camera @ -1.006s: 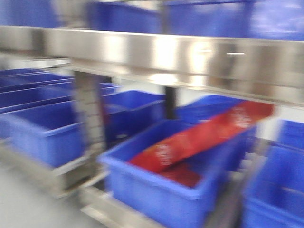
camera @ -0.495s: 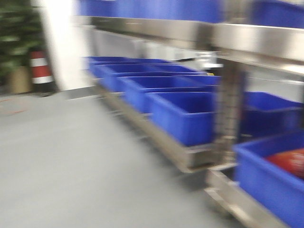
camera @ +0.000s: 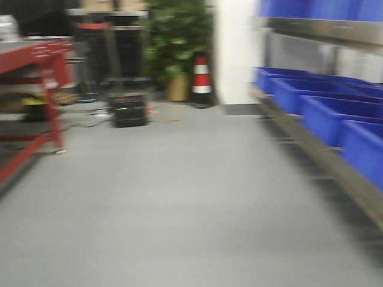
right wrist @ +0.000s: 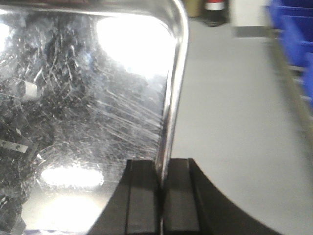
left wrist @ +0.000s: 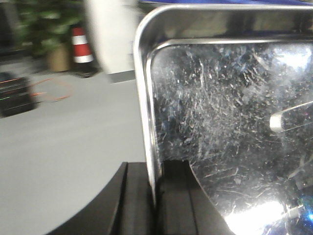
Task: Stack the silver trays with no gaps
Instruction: 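Hold the tray with both grippers while driving to another rack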
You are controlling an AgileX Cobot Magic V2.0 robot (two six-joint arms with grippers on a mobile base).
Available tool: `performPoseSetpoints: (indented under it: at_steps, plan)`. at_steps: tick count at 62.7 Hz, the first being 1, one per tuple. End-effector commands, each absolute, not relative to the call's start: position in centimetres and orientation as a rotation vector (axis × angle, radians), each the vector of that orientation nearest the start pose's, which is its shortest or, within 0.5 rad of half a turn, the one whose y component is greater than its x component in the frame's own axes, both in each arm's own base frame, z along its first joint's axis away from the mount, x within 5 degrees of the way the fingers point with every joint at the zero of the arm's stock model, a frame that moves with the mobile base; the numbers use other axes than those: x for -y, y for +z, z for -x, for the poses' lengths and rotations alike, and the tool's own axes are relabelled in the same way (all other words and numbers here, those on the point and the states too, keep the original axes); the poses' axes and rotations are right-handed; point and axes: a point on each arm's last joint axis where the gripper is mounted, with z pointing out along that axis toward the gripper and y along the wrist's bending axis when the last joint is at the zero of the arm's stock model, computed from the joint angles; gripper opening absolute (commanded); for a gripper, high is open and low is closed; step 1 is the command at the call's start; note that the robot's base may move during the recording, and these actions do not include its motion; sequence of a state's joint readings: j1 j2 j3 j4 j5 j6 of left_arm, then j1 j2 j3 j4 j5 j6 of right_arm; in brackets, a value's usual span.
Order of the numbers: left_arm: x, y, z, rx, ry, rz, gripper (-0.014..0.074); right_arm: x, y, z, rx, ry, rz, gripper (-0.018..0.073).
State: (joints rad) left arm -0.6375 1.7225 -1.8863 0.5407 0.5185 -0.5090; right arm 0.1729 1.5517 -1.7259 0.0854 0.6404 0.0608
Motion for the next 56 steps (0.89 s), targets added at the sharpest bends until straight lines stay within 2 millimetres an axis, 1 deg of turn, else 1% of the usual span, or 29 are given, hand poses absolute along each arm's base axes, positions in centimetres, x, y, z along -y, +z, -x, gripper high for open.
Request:
performPoseSetpoints:
  at_steps: [1, 56]
  plan:
    - [22.39, 47.28, -33.29, -1.672, -0.284, -0.371, -0.0019, -6.82, 47.28, -34.32, -1.874, 0.265, 0.090, -0.0079]
    - [22.39, 47.28, -33.29, -1.672, -0.284, -0.371, -0.0019, -6.82, 47.28, -34.32, -1.874, 0.265, 0.090, -0.0079]
